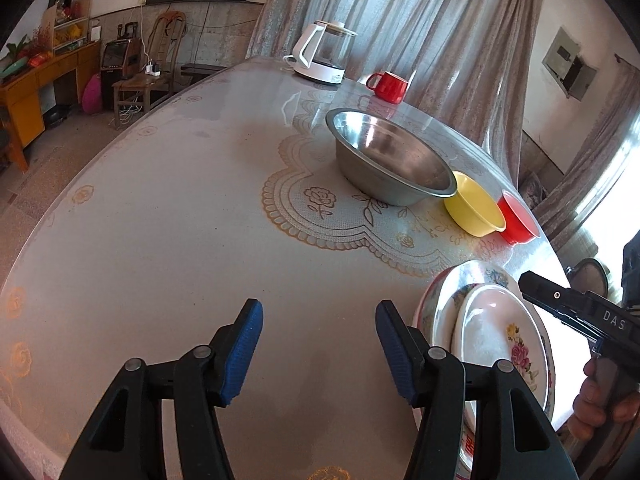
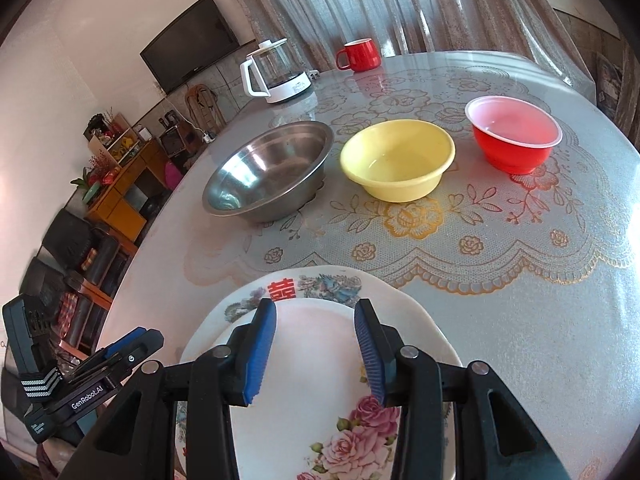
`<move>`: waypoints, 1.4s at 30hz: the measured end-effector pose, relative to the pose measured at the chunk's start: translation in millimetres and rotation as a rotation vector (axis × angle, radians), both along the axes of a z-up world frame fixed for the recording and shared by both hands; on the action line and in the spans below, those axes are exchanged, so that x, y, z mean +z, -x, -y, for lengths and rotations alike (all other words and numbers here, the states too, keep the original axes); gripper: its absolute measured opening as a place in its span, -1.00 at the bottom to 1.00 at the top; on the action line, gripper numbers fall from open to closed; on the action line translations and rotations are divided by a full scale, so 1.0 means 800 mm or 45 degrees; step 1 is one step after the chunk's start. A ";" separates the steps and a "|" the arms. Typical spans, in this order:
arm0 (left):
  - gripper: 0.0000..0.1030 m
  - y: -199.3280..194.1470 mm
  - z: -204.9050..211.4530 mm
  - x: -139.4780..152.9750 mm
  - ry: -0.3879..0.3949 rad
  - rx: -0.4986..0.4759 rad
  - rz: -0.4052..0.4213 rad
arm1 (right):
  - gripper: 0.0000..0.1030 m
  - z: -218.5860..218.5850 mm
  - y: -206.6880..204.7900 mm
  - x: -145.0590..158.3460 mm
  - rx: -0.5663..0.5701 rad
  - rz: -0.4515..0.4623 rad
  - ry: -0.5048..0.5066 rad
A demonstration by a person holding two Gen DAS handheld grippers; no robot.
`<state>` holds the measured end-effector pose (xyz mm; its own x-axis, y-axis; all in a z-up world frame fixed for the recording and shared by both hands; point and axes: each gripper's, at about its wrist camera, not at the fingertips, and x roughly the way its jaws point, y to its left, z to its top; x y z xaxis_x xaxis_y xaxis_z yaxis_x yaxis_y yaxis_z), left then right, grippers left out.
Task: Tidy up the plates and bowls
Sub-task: 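Withdraw the open left gripper from the plate stack, then reach the left gripper to the steel basin rim and grasp it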
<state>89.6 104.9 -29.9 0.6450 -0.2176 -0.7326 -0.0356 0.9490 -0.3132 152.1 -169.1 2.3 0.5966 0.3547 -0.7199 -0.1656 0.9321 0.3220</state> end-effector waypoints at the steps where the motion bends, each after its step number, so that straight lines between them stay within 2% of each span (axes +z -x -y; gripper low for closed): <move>1: 0.18 -0.003 -0.004 -0.001 0.009 0.012 -0.005 | -0.20 -0.001 -0.004 0.000 0.007 -0.004 -0.005; 5: 0.19 -0.015 -0.013 -0.003 0.044 0.024 -0.013 | -0.10 -0.009 -0.019 -0.002 0.026 -0.028 -0.032; 10: 0.19 -0.038 -0.014 0.001 0.083 0.013 -0.037 | -0.09 -0.020 -0.041 -0.002 0.041 -0.042 -0.062; 13: 0.19 -0.055 -0.013 0.013 0.095 0.005 -0.015 | -0.09 -0.027 -0.058 -0.003 0.043 -0.060 -0.092; 22: 0.15 -0.130 -0.012 0.035 0.140 0.075 0.029 | -0.09 -0.046 -0.122 -0.007 -0.019 -0.089 -0.124; 27: 0.12 -0.170 -0.003 0.032 0.164 0.094 0.051 | -0.09 -0.048 -0.150 -0.021 -0.064 -0.141 -0.150; 30: 0.11 -0.193 0.005 0.023 0.151 0.075 0.025 | -0.09 -0.047 -0.162 -0.023 -0.088 -0.147 -0.162; 34: -0.07 -0.212 0.016 0.011 0.168 0.042 0.016 | -0.09 -0.045 -0.178 -0.027 -0.110 -0.159 -0.174; 36: -0.44 -0.217 0.024 0.007 0.131 0.020 0.013 | -0.09 -0.046 -0.185 -0.032 -0.116 -0.173 -0.182; 38: -0.62 -0.218 0.028 0.002 0.084 0.038 -0.004 | -0.09 -0.049 -0.191 -0.036 -0.110 -0.173 -0.181; 40: -0.62 -0.213 0.023 -0.002 0.141 0.027 0.003 | -0.19 -0.055 -0.194 -0.042 -0.084 -0.181 -0.171; 41: -0.62 -0.210 0.021 -0.002 0.159 0.029 -0.002 | -0.36 -0.058 -0.194 -0.043 -0.071 -0.185 -0.169; 42: -0.62 -0.207 0.019 -0.001 0.165 0.036 -0.007 | -0.37 -0.061 -0.193 -0.043 -0.067 -0.179 -0.153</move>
<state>255.3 89.7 -30.9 0.6484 -0.2925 -0.7028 -0.0634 0.8993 -0.4327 306.2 -120.2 -32.2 0.5130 0.4138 -0.7521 -0.0628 0.8919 0.4479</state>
